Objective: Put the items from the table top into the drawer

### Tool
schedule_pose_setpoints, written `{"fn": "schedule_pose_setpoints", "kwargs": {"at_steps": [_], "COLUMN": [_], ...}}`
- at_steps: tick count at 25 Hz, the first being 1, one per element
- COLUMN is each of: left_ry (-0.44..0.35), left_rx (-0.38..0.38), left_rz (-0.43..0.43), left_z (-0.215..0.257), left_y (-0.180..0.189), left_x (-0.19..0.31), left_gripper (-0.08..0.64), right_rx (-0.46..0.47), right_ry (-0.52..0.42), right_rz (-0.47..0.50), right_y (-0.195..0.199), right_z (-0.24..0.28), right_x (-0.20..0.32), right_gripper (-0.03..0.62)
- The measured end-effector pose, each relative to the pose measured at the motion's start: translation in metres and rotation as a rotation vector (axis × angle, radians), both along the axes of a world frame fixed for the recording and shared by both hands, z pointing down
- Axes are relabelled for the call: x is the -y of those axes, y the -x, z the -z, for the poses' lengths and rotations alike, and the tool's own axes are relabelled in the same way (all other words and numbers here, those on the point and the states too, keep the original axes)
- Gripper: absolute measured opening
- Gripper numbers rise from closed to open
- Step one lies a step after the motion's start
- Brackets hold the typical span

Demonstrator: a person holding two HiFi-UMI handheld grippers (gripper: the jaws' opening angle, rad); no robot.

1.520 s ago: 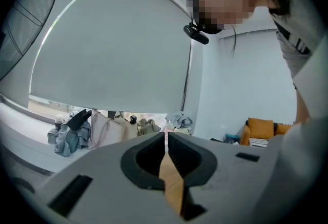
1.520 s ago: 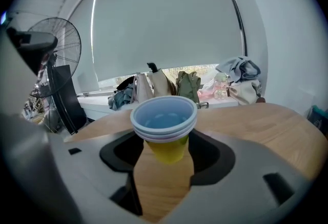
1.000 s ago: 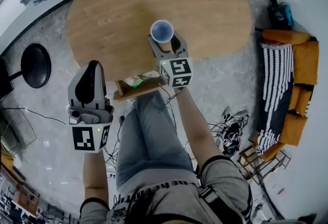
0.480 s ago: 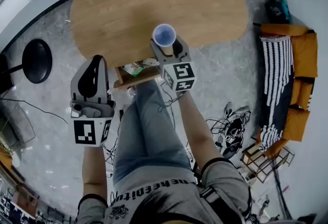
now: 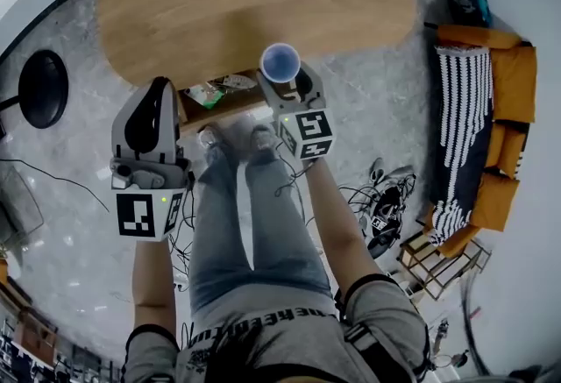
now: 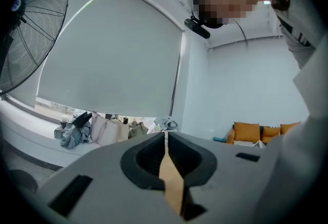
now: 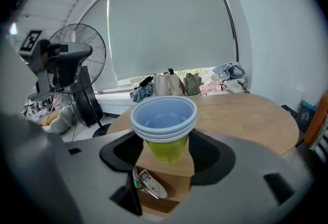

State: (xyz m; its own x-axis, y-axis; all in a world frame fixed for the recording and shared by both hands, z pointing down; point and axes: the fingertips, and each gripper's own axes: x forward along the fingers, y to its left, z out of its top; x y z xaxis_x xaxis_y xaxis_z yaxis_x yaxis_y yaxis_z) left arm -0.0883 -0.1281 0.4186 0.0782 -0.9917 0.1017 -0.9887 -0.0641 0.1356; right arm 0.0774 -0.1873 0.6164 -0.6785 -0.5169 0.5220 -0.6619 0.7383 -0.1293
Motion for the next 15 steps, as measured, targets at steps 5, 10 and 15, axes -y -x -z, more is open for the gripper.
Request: {"fn": "schedule_pose_setpoints", "kwargs": {"at_steps": [5,10,15], "left_ry": [-0.006,-0.010,0.000], "left_rx": [0.010,0.004,0.002], "left_rz": [0.035,0.102,0.160], "left_z": [-0.006,-0.012,-0.026], "left_y": [-0.021,-0.046,-0.067], "left_x": [-0.009,-0.027,-0.042], "left_gripper": [0.020,0.020,0.020], "right_rx": [-0.033,-0.073,-0.122], "right_ry": [0.032,0.055,0.052], "right_rz": [0.074,0.152,0.251], "right_y": [-0.021,-0.041,-0.051], "right_z": [-0.025,-0.052,-0.079], "right_x": [-0.021,-0.035,-0.041], "right_gripper": [0.278,0.278,0.279]}}
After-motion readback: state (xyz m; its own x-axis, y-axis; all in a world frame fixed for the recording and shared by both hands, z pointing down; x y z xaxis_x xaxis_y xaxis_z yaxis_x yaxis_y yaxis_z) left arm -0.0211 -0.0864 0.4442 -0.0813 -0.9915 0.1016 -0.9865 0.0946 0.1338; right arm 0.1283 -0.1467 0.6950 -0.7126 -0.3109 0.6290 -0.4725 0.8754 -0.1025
